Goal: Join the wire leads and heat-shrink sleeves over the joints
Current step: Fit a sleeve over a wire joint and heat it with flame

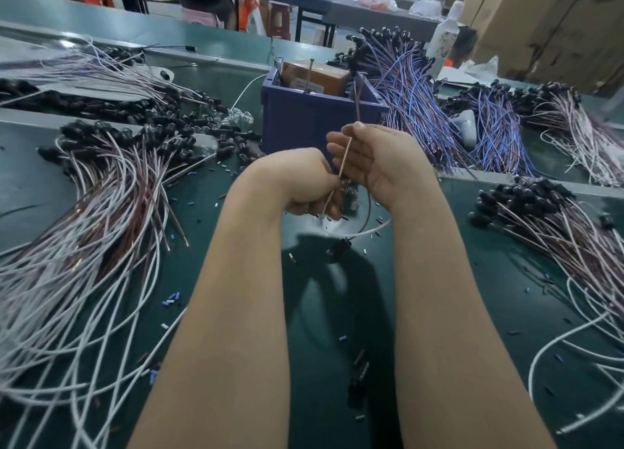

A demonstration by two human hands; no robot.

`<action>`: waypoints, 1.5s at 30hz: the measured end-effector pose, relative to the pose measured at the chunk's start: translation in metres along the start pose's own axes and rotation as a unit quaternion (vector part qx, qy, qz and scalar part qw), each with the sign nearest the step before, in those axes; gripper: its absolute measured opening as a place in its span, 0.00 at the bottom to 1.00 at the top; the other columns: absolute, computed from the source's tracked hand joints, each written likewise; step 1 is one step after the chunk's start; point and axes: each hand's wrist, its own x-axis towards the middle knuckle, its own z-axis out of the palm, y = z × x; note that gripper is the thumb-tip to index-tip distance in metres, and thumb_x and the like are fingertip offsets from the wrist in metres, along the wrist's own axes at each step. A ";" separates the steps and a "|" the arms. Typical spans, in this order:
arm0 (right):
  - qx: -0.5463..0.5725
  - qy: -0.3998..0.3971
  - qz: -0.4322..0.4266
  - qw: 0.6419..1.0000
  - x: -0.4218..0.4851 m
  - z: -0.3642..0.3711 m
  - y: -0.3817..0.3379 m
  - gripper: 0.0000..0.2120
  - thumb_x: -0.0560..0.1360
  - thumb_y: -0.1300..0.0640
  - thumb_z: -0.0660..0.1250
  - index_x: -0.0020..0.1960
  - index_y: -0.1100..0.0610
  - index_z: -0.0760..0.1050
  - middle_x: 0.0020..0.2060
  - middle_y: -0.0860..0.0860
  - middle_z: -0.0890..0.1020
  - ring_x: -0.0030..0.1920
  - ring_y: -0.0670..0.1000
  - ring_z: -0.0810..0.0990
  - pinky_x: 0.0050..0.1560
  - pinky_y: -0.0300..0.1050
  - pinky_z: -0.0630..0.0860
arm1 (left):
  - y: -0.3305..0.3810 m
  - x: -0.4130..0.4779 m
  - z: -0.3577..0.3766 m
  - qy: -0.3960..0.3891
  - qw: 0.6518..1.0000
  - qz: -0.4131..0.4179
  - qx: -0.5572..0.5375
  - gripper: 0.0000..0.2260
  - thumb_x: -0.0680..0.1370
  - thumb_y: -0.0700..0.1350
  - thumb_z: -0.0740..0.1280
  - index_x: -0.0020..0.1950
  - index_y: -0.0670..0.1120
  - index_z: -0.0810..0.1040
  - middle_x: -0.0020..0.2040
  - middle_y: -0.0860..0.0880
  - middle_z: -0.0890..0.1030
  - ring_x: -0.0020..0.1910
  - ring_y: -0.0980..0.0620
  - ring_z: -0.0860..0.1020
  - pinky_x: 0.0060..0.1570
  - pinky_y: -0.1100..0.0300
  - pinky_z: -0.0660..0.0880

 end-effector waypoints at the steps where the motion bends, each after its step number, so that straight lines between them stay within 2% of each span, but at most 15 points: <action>1: -0.013 0.017 -0.014 1.000 0.001 0.000 0.001 0.11 0.81 0.61 0.58 0.42 0.58 0.75 0.40 0.53 0.81 0.40 0.49 0.81 0.41 0.41 0.79 | -0.001 -0.001 0.001 -0.015 1.000 -0.012 0.015 0.15 0.79 0.39 0.58 0.37 0.42 0.80 0.42 0.42 0.85 0.34 0.48 0.70 0.26 0.65 0.65; 4: -0.009 0.037 -0.045 0.998 0.002 -0.003 -0.001 0.12 0.80 0.62 0.59 0.41 0.58 0.76 0.39 0.51 0.81 0.39 0.48 0.80 0.42 0.40 0.79 | -0.004 -0.002 0.002 -0.033 0.998 -0.044 0.043 0.13 0.77 0.38 0.58 0.39 0.40 0.81 0.43 0.43 0.85 0.34 0.48 0.68 0.26 0.65 0.65; 6: -0.020 0.023 -0.052 0.998 0.002 -0.003 -0.001 0.13 0.80 0.62 0.58 0.40 0.57 0.76 0.39 0.51 0.82 0.39 0.49 0.81 0.42 0.40 0.79 | -0.004 0.000 0.000 0.021 0.999 -0.031 0.031 0.11 0.78 0.40 0.60 0.43 0.38 0.81 0.43 0.44 0.85 0.29 0.48 0.69 0.27 0.64 0.66; 8: -0.089 0.022 -0.066 0.994 0.003 0.000 0.001 0.13 0.80 0.62 0.58 0.39 0.55 0.75 0.41 0.51 0.83 0.46 0.51 0.82 0.48 0.44 0.78 | -0.003 0.003 -0.002 0.087 0.996 0.018 0.006 0.11 0.79 0.43 0.61 0.48 0.40 0.81 0.41 0.47 0.84 0.28 0.52 0.71 0.30 0.63 0.69; 11: -0.139 0.022 -0.076 0.987 0.004 0.003 0.006 0.13 0.80 0.60 0.59 0.39 0.52 0.76 0.47 0.50 0.83 0.54 0.53 0.81 0.57 0.52 0.76 | 0.002 0.005 -0.001 0.093 0.993 0.053 -0.040 0.11 0.79 0.41 0.59 0.48 0.41 0.81 0.43 0.47 0.85 0.28 0.54 0.72 0.31 0.62 0.70; 13: -0.122 0.020 -0.062 0.990 0.004 0.001 0.006 0.12 0.80 0.57 0.60 0.39 0.51 0.77 0.47 0.50 0.82 0.52 0.53 0.81 0.52 0.49 0.77 | 0.001 0.006 0.001 0.107 0.991 0.039 -0.064 0.13 0.80 0.39 0.57 0.46 0.40 0.81 0.42 0.44 0.85 0.27 0.54 0.71 0.31 0.63 0.70; 16: -0.088 0.068 -0.058 0.992 0.005 -0.004 0.005 0.12 0.80 0.55 0.60 0.40 0.50 0.77 0.43 0.50 0.80 0.43 0.48 0.80 0.40 0.40 0.76 | -0.003 0.010 0.001 0.164 0.975 0.009 -0.148 0.13 0.81 0.38 0.55 0.48 0.37 0.79 0.42 0.41 0.83 0.19 0.59 0.72 0.24 0.67 0.69; 19: -0.057 0.116 -0.064 0.990 0.007 -0.010 0.007 0.11 0.81 0.56 0.58 0.44 0.51 0.78 0.34 0.49 0.78 0.31 0.45 0.76 0.31 0.36 0.74 | -0.007 0.014 0.001 0.214 0.959 -0.013 -0.187 0.13 0.82 0.40 0.55 0.51 0.37 0.78 0.41 0.43 0.84 0.17 0.63 0.71 0.30 0.64 0.73; 22: -0.042 0.120 -0.038 0.991 0.012 -0.008 0.012 0.12 0.81 0.62 0.54 0.57 0.58 0.75 0.31 0.50 0.74 0.27 0.45 0.69 0.28 0.35 0.68 | -0.008 0.017 0.002 0.238 0.948 -0.018 -0.209 0.13 0.82 0.41 0.55 0.54 0.36 0.77 0.37 0.45 0.82 0.17 0.63 0.71 0.29 0.64 0.69; 25: -0.052 0.124 -0.033 0.990 0.014 -0.004 0.014 0.18 0.79 0.68 0.53 0.66 0.59 0.68 0.34 0.51 0.77 0.28 0.44 0.71 0.28 0.34 0.70 | -0.009 0.019 0.003 0.266 0.937 -0.026 -0.226 0.15 0.83 0.43 0.54 0.52 0.36 0.78 0.35 0.46 0.81 0.22 0.61 0.71 0.30 0.64 0.68; 28: -0.049 0.130 -0.055 0.989 0.013 -0.004 0.014 0.17 0.77 0.71 0.55 0.62 0.57 0.66 0.37 0.53 0.80 0.27 0.43 0.74 0.26 0.33 0.72 | -0.010 0.020 0.003 0.286 0.922 -0.034 -0.258 0.16 0.83 0.44 0.54 0.47 0.39 0.79 0.30 0.46 0.81 0.23 0.60 0.70 0.29 0.63 0.66; 31: -0.053 0.134 -0.060 0.988 0.013 -0.005 0.014 0.13 0.77 0.71 0.56 0.56 0.57 0.68 0.38 0.54 0.79 0.27 0.44 0.76 0.27 0.33 0.73 | -0.010 0.019 0.004 0.293 0.905 -0.036 -0.306 0.17 0.82 0.42 0.55 0.37 0.41 0.77 0.21 0.51 0.78 0.16 0.62 0.68 0.24 0.67 0.64; 33: -0.056 0.134 -0.061 0.988 0.014 -0.005 0.014 0.12 0.77 0.71 0.56 0.54 0.57 0.70 0.39 0.54 0.79 0.28 0.44 0.77 0.28 0.33 0.73 | -0.010 0.018 0.005 0.286 0.892 -0.036 -0.348 0.17 0.81 0.40 0.55 0.34 0.42 0.76 0.19 0.52 0.76 0.14 0.61 0.66 0.19 0.71 0.61; 37: -0.058 0.133 -0.072 0.987 0.013 -0.006 0.014 0.12 0.77 0.70 0.56 0.53 0.56 0.71 0.40 0.54 0.79 0.28 0.43 0.78 0.29 0.33 0.74 | -0.012 0.017 0.007 0.284 0.865 -0.037 -0.411 0.17 0.79 0.40 0.57 0.33 0.42 0.76 0.18 0.52 0.74 0.14 0.60 0.62 0.18 0.72 0.58; 45: -0.054 0.132 -0.079 0.987 0.014 -0.005 0.015 0.13 0.77 0.70 0.57 0.44 0.54 0.72 0.39 0.54 0.78 0.26 0.43 0.78 0.29 0.33 0.74 | -0.012 0.017 0.008 0.320 0.837 -0.028 -0.442 0.14 0.78 0.40 0.59 0.34 0.43 0.77 0.21 0.52 0.77 0.15 0.59 0.62 0.20 0.70 0.60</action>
